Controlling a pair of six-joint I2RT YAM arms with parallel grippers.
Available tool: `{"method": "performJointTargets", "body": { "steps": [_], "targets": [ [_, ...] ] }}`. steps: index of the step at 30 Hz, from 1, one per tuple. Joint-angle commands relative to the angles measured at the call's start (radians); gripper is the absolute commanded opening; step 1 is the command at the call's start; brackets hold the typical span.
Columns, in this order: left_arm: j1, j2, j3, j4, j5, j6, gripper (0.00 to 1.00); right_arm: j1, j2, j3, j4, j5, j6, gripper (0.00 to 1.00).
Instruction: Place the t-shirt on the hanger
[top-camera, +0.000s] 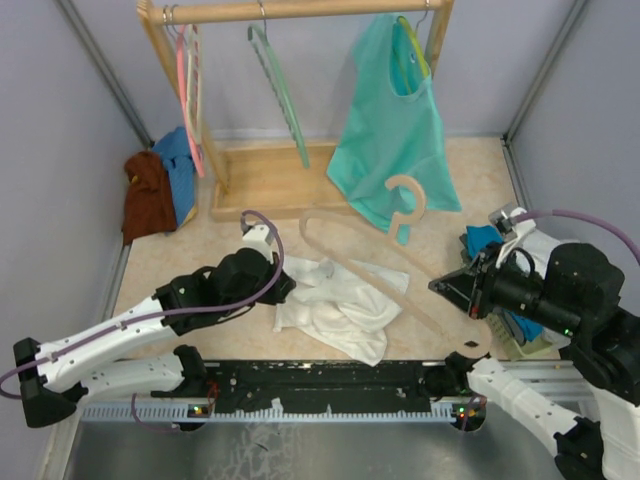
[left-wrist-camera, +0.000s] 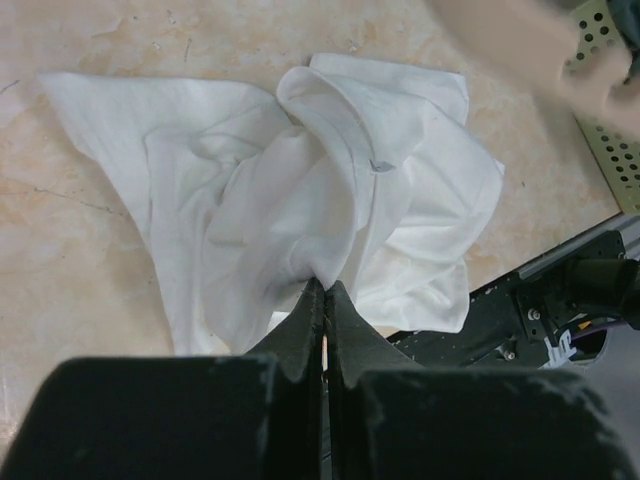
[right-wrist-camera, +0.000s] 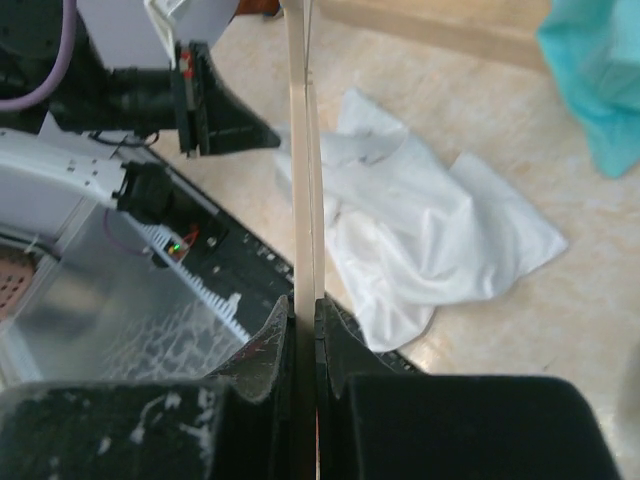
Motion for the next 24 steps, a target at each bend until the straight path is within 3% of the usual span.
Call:
{"method": "performJointTargets", "body": {
  "steps": [1,16,24],
  "targets": [
    [-0.002,-0.03,-0.031,-0.055,-0.05,-0.021,0.0,0.005,-0.051,-0.05,-0.03,-0.173,0.047,0.0],
    [-0.002,-0.05,-0.085,-0.073,-0.084,-0.062,0.0,0.002,-0.088,-0.134,-0.116,-0.18,-0.021,0.0],
    [-0.002,-0.047,-0.087,-0.075,-0.092,-0.061,0.0,0.004,-0.054,-0.179,-0.04,-0.138,-0.041,0.0]
  ]
}}
